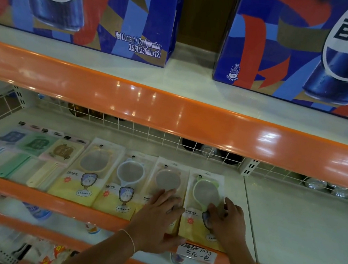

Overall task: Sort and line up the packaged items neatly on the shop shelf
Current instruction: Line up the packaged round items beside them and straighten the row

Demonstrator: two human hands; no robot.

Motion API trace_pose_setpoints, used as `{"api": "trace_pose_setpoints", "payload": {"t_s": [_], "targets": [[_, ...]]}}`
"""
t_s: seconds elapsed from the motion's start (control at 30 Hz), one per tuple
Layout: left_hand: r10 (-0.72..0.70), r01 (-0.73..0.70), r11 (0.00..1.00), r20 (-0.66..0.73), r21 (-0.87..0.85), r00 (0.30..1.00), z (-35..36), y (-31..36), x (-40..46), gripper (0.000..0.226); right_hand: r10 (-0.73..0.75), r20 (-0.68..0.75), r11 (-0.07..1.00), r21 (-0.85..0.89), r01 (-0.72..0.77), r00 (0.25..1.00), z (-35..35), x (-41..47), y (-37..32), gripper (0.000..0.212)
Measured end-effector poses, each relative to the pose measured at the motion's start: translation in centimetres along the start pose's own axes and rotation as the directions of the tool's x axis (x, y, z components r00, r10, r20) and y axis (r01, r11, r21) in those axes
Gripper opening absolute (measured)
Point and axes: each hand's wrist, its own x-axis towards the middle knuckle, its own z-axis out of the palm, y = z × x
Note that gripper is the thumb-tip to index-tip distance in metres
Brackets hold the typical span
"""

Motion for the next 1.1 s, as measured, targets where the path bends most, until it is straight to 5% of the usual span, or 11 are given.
{"api": "trace_pose_setpoints", "payload": {"t_s": [0.33,0.47,0.7,1.1], "targets": [[0.004,-0.004,1.0,-0.011,0.017,1.0,0.3,0.0,0.1,0.073,0.036,-0.054,0.986,0.163,-0.026,0.998,-0.4,-0.4,0.9,0.038],[0.009,-0.009,1.0,-0.008,0.006,1.0,0.3,-0.1,0.1,0.077,-0.034,-0.098,0.993,0.107,0.044,0.995,-0.3,-0.6,0.9,0.022],[-0.025,0.018,0.976,-0.034,-0.215,0.999,0.4,-0.6,0.1,0.061,-0.033,-0.112,0.993,0.107,0.045,0.993,0.1,-0.6,1.3,0.031],[-0.013,0.016,0.981,0.017,-0.191,1.0,0.9,-0.7,0.1,0.065,-0.117,-0.129,0.992,0.031,0.122,0.985,0.3,-0.4,1.4,0.013]]}}
